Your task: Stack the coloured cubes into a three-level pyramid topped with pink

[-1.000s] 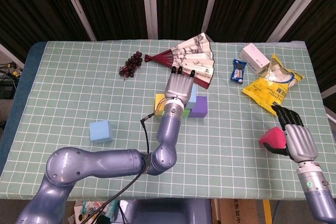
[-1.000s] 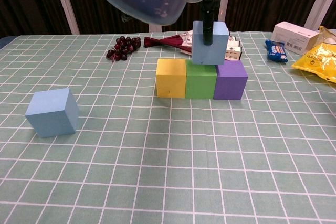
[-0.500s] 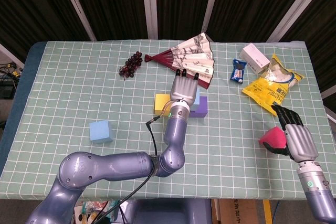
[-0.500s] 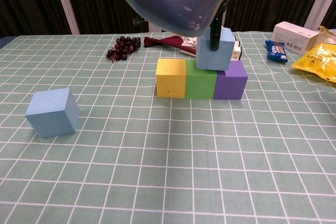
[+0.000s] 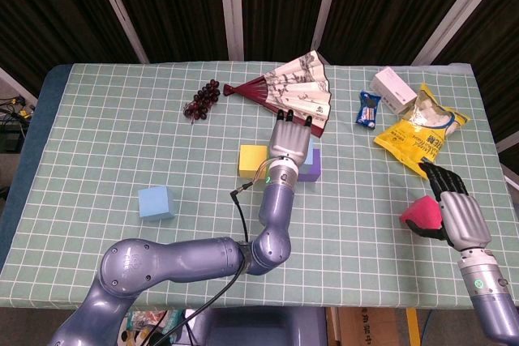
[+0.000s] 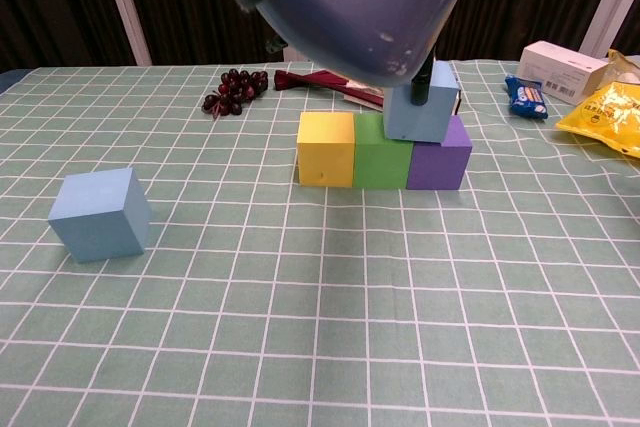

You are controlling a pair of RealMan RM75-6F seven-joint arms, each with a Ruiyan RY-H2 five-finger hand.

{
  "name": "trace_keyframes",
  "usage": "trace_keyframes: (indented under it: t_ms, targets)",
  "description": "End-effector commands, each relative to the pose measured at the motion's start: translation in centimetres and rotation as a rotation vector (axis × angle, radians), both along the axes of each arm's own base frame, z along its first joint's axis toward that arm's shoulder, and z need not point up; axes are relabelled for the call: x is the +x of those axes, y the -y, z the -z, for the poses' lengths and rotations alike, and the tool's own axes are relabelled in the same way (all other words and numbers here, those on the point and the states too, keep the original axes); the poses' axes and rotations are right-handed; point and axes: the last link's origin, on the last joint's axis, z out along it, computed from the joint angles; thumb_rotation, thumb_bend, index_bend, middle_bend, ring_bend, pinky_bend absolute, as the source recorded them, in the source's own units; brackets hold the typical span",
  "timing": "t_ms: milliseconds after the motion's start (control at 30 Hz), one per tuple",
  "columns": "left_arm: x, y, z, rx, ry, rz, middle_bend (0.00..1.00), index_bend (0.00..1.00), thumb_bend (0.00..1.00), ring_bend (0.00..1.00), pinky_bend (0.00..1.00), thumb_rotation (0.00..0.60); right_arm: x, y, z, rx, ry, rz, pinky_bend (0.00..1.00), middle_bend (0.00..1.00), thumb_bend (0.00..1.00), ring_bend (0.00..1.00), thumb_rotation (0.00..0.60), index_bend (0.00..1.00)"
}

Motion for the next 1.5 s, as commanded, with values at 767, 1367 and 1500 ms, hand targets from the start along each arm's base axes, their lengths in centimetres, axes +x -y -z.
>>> trace_keyframes:
  t_ms: [767,1367,1500]
  targets:
    - [0.1,-0.1,0.6,0.012,-0.009,-0.002,0.37,0.00,0.34,0.02,0.00,0.600,-0.1,0.0,0.2,0.015,0.003,0.004,0.00,0.08,0.24,0.00,0.600,0.00]
    - [0.1,-0.1,1.0,0.015,-0.011,0.001,0.37,0.00,0.34,0.02,0.00,0.600,-0.2,0.0,0.3,0.019,0.002,0.007,0.00,0.08,0.24,0.00,0.600,0.00]
    - [0.0,-0.1,1.1,0.015,-0.015,0.001,0.37,0.00,0.34,0.02,0.00,0.600,-0.2,-0.1,0.4,0.021,0.001,0.008,0.00,0.08,0.24,0.00,0.600,0.00]
